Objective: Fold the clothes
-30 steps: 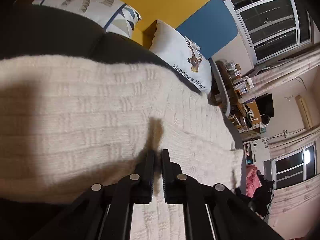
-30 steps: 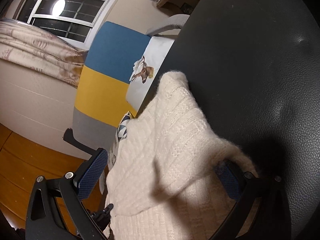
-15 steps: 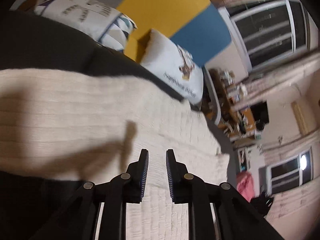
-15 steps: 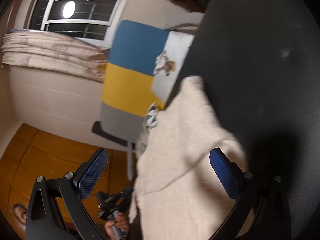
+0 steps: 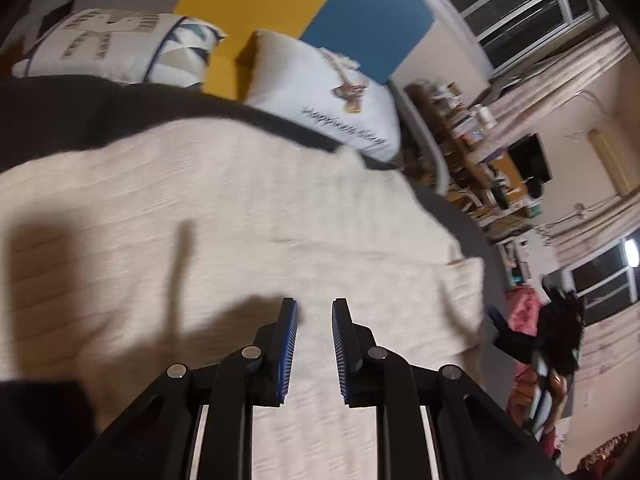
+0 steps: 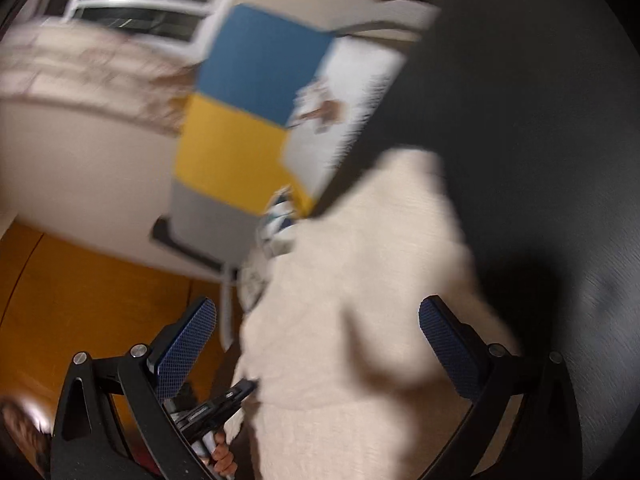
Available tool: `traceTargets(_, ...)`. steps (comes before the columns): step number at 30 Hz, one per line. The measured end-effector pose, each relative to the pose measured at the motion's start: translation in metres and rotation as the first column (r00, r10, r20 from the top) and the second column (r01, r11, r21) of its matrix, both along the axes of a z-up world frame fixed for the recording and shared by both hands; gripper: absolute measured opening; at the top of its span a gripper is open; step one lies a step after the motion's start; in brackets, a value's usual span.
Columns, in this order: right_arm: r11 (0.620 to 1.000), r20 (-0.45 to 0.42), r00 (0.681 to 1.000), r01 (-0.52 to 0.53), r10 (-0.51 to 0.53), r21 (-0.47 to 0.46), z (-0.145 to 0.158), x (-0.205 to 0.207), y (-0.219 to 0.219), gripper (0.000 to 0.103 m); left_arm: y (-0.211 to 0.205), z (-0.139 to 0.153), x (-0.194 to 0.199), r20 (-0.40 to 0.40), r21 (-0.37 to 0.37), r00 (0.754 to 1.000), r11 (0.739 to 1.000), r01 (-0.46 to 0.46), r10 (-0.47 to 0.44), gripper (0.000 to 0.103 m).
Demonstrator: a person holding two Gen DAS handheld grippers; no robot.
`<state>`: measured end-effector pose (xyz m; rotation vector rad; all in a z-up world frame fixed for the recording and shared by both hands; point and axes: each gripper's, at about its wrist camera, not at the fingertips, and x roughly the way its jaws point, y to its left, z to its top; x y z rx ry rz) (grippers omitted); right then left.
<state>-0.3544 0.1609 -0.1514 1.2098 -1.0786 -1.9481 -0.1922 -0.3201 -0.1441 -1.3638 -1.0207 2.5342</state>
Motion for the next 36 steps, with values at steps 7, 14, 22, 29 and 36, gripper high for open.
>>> traceTargets(7,0.995,0.057,0.998,-0.001,-0.005,0.099,-0.022,-0.055,-0.021,0.103,0.013,-0.015,-0.021,0.082,-0.077,0.997,0.997,0.008,-0.002,0.016)
traceTargets(14,0.927,-0.058,0.995,-0.059,0.086,0.369,-0.012,-0.036,-0.016,0.103,0.018,0.005,-0.011,0.018,-0.118,0.999,0.993,0.032,-0.03,0.017)
traceTargets(22,0.364,-0.252,0.759,0.021,0.6,0.931,0.039,0.064,-0.062,0.103,0.038,0.025,-0.001,0.034,-0.385,0.99,0.912,0.142,-0.14,0.018)
traceTargets(29,0.484,-0.161,0.803,-0.174,0.574,0.858,0.009,0.016,-0.079,0.103,0.034,-0.004,-0.011,0.14,-0.4,0.983,0.901,0.167,-0.12,0.018)
traceTargets(36,0.54,-0.017,0.913,-0.226,0.407,0.811,-0.032,-0.06,-0.045,0.103,0.025,0.004,-0.005,0.086,-0.363,0.986,0.917,0.164,-0.142,0.018)
